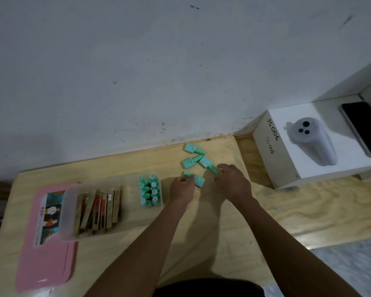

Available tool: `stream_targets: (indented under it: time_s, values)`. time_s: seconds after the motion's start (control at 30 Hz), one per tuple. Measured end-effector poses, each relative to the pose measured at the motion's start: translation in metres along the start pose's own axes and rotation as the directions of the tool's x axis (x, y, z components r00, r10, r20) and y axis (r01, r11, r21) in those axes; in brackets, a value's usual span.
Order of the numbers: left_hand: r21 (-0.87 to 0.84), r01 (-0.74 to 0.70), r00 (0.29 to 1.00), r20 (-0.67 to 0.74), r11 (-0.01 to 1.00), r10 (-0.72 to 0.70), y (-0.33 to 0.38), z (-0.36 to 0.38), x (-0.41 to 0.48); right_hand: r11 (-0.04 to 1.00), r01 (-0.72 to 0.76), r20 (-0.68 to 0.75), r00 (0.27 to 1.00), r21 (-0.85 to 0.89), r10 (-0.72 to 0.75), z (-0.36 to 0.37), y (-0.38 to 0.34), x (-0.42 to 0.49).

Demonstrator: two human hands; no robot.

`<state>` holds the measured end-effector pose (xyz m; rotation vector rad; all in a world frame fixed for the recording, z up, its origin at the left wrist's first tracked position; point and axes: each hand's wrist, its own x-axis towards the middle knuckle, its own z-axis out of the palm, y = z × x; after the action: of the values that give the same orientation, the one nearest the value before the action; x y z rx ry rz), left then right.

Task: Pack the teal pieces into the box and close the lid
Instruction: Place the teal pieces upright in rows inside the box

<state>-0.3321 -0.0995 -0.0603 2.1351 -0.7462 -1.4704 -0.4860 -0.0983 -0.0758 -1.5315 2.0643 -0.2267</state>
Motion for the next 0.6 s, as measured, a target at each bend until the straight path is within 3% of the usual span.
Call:
stream_targets:
  time_s: [0.27, 0.47, 0.6]
  values:
    - [0.125, -0.014, 0.996, -0.084, 0.992, 0.024, 0.009, 0.011, 0.019, 0.999, -0.043, 0.002, 0.999, -0.029, 0.043, 0.007, -0.009, 0.016]
    - [0.115, -0.035, 0.999, -0.034, 0.993, 0.039, 0.008, 0.007, 0.022, 0.999, -0.037, -0.032, 0.999, -0.025, 0.036, 0.007, -0.01, 0.018]
    - [0.074, -0.135, 0.991, 0.016, 0.988, 0.134, 0.007, -0.001, 0.014, 0.993, -0.112, -0.024, 0.993, 0.043, 0.113, 0.002, -0.011, 0.01]
